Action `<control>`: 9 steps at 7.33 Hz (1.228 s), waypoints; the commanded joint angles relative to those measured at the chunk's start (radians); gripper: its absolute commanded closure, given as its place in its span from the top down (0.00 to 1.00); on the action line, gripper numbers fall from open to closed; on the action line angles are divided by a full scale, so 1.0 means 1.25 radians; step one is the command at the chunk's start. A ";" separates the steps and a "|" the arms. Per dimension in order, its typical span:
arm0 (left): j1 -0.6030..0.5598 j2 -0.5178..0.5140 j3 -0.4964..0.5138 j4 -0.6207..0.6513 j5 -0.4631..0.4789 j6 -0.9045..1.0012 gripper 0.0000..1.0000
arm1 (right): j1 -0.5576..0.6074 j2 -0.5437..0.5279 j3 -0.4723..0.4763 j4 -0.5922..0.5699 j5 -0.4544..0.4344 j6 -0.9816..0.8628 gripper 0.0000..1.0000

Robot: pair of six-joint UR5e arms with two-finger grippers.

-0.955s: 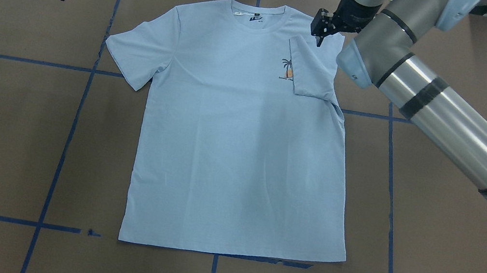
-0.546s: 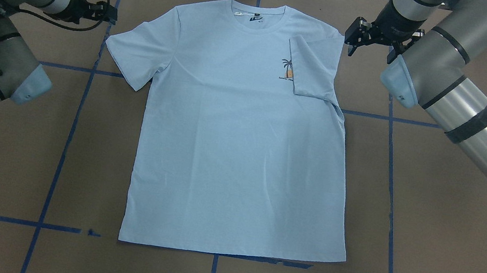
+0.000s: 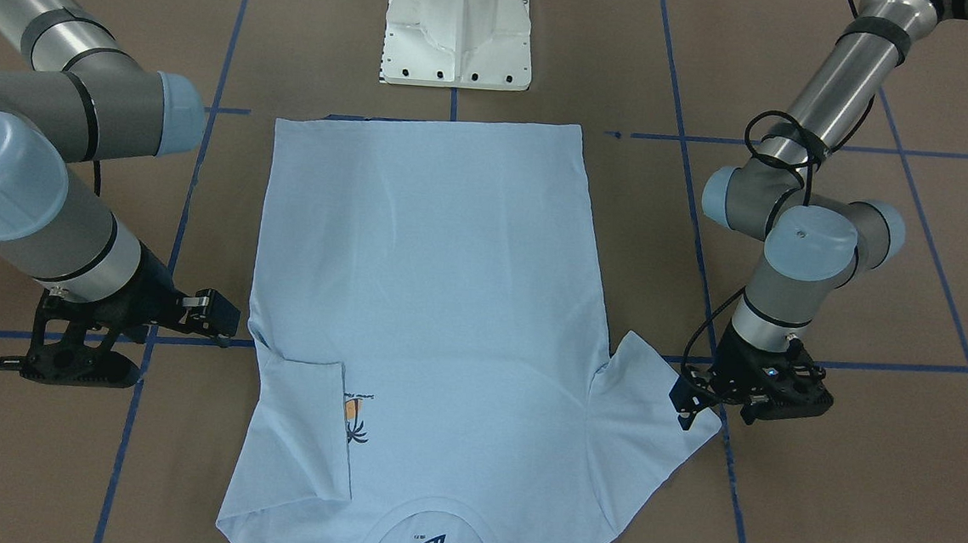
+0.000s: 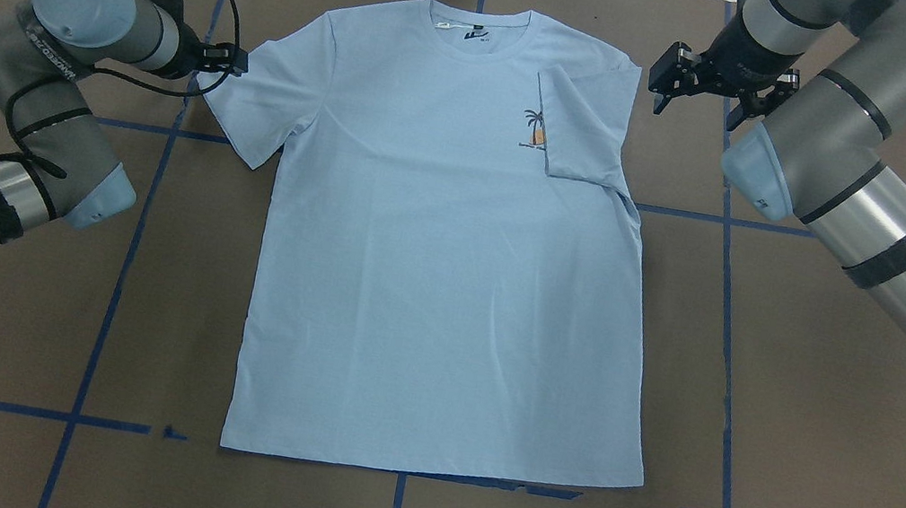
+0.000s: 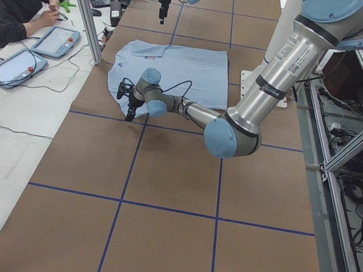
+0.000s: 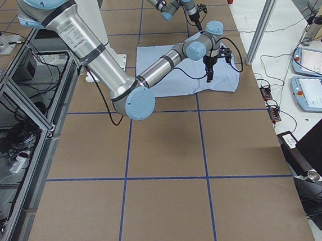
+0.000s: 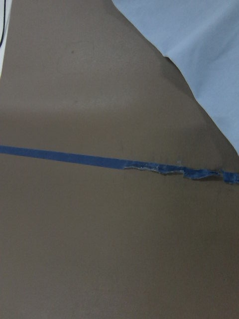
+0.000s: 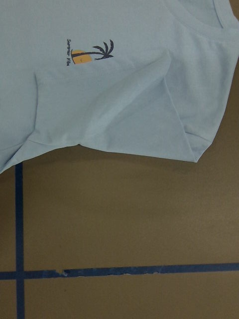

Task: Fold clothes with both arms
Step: 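Reach the left gripper to the other sleeve and fold it inward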

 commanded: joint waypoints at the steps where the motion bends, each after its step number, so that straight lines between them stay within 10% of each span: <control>1: 0.002 -0.001 0.018 -0.011 0.001 0.006 0.69 | -0.008 0.002 -0.001 0.002 -0.001 0.012 1.00; 5: 0.002 -0.014 0.015 -0.005 0.001 0.037 0.00 | -0.014 0.002 -0.005 0.002 -0.002 0.014 1.00; 9: 0.013 -0.127 -0.057 0.212 -0.005 -0.074 0.00 | -0.019 -0.004 -0.003 0.003 -0.014 0.019 1.00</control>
